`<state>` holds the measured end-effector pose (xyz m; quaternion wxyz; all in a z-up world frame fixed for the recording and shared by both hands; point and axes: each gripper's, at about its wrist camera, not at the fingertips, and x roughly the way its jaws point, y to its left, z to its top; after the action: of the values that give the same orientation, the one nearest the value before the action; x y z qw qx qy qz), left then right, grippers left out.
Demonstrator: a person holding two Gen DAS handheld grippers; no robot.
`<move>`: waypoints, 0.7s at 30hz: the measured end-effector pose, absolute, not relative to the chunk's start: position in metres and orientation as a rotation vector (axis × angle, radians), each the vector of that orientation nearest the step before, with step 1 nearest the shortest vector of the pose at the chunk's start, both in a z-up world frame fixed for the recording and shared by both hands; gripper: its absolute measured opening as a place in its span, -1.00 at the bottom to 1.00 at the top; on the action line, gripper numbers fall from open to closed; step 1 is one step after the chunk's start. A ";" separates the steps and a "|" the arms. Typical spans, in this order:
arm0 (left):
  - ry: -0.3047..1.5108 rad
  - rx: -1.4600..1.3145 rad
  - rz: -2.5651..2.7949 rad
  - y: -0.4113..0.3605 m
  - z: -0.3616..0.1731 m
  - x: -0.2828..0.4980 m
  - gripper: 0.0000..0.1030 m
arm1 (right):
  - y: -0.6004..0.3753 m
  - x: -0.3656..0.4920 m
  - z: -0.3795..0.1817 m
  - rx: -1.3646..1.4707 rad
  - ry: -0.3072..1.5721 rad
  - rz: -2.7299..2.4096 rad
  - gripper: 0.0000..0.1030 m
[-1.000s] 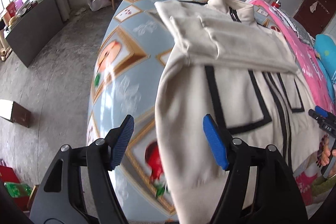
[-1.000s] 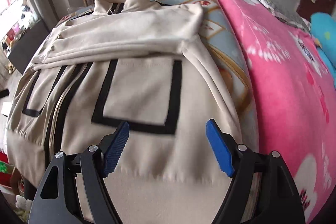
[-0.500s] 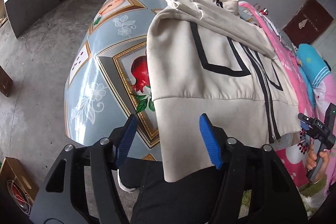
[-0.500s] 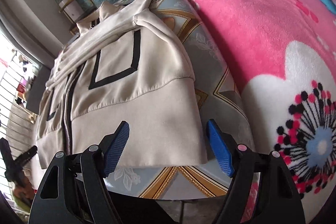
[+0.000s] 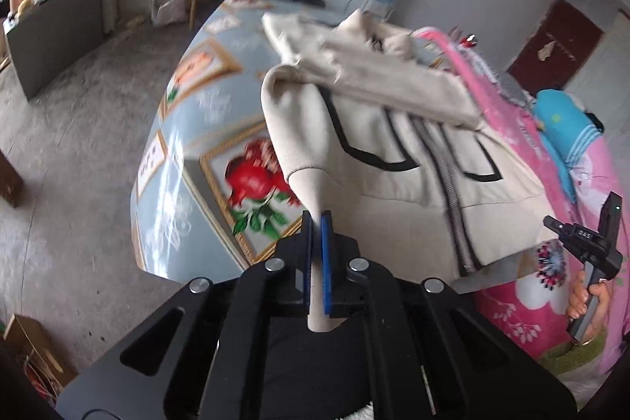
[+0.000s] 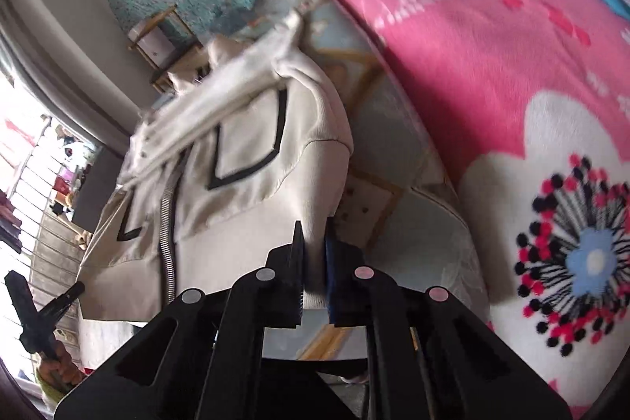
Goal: Fold large clothes
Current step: 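Grasp the jacket hem with the right gripper and lift it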
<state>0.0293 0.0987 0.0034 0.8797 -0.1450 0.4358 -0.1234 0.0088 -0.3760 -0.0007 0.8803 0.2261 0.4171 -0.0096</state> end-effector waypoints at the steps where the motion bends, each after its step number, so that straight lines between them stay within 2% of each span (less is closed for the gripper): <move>1: 0.891 -0.300 -0.266 0.100 0.015 0.025 -0.93 | -0.374 0.005 0.005 0.464 0.860 -0.021 -0.84; 5: 0.915 -0.333 -0.308 0.108 0.028 0.012 -0.93 | -0.375 -0.017 0.011 0.482 0.852 -0.009 -0.84; 11: 1.072 -0.375 -0.225 0.120 -0.043 0.005 -0.93 | -0.383 -0.033 -0.049 0.622 0.990 -0.039 -0.84; 16: 0.962 -0.382 -0.297 0.122 -0.002 0.021 -0.93 | -0.377 -0.010 -0.006 0.562 0.900 0.010 -0.84; 21: 0.920 -0.388 -0.302 0.121 0.032 0.086 -0.92 | -0.367 0.061 0.029 0.489 0.828 0.065 -0.84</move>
<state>0.0864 0.1208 0.0323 0.8672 -0.1853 0.4393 -0.1441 0.0606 -0.3667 0.0290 0.8860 0.2351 0.3983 0.0313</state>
